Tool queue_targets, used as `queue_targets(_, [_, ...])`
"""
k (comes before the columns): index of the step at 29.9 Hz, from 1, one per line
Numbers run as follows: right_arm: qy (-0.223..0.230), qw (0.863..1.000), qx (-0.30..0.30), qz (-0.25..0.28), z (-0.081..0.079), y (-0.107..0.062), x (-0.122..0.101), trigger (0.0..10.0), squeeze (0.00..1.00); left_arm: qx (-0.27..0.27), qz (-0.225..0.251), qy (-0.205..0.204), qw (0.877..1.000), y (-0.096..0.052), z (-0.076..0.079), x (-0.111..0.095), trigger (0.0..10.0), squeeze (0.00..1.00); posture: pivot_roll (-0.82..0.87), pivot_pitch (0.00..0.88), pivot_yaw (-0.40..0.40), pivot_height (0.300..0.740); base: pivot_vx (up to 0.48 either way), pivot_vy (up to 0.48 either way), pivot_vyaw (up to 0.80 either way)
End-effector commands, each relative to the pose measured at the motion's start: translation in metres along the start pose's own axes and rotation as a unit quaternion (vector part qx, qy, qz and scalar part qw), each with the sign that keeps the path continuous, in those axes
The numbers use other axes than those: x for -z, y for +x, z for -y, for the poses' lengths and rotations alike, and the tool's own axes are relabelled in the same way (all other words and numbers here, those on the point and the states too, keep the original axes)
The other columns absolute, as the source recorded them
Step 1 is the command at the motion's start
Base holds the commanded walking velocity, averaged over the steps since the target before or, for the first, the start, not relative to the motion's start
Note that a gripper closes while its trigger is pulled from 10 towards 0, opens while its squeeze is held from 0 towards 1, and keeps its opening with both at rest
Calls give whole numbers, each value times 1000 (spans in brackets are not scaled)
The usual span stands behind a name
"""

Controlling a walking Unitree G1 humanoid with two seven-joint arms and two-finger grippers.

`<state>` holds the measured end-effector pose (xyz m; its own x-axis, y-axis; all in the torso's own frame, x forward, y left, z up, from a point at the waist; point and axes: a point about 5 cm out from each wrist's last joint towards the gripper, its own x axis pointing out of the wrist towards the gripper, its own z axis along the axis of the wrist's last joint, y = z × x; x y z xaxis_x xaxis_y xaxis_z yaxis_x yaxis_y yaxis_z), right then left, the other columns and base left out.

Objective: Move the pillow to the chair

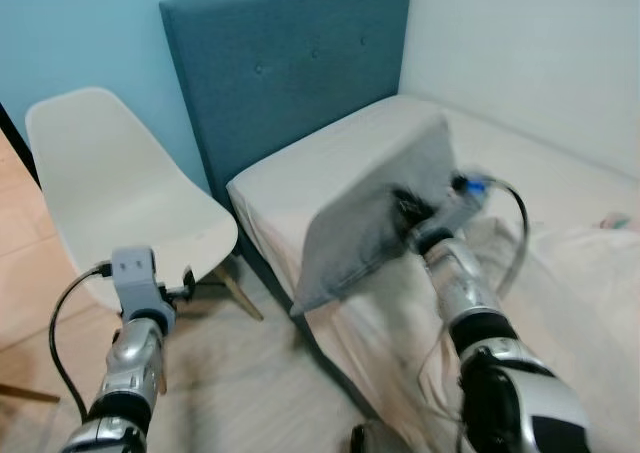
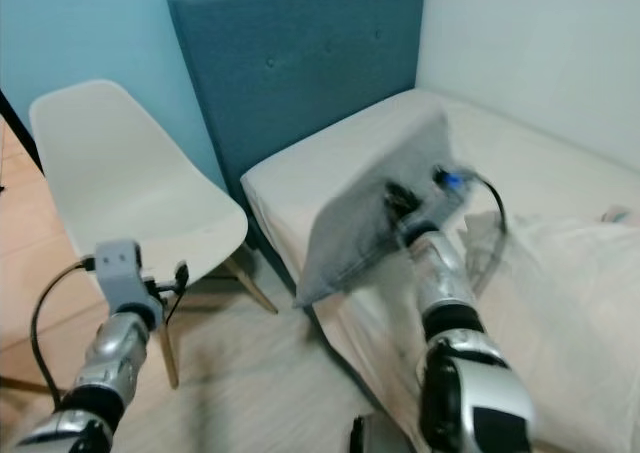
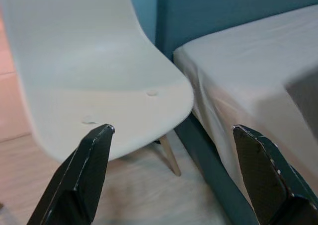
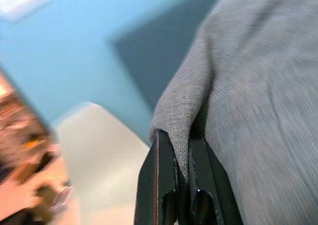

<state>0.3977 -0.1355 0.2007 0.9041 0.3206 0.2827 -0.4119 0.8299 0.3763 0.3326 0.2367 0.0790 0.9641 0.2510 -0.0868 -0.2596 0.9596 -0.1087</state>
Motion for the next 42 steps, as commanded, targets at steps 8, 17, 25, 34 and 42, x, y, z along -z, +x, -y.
queue_targets(8, [-2,995,-100,24,-32,8,-4,0,0,-23,-5,7,1000,-5,-9,6,10000,0,-156,0,-19,706,-392,0,0])
queue_targets(17, [-28,992,-121,-13,-43,6,12,0,0,-20,10,28,999,-5,-5,2,10000,0,-158,0,-23,740,0,0,0])
queue_targets(25, [-59,987,-134,-72,-51,-3,43,10000,0,-14,22,40,999,-6,-3,-1,10000,0,-156,0,-27,740,0,0,0])
queue_targets(34, [-95,975,-173,-98,-61,-13,59,10000,0,-3,34,37,999,-9,2,-2,10000,0,-150,0,-34,740,375,0,338])
queue_targets(42, [-73,980,-168,-78,-62,-9,52,10000,0,-1,43,38,998,-10,4,-5,10000,0,-146,0,-37,740,393,0,630])
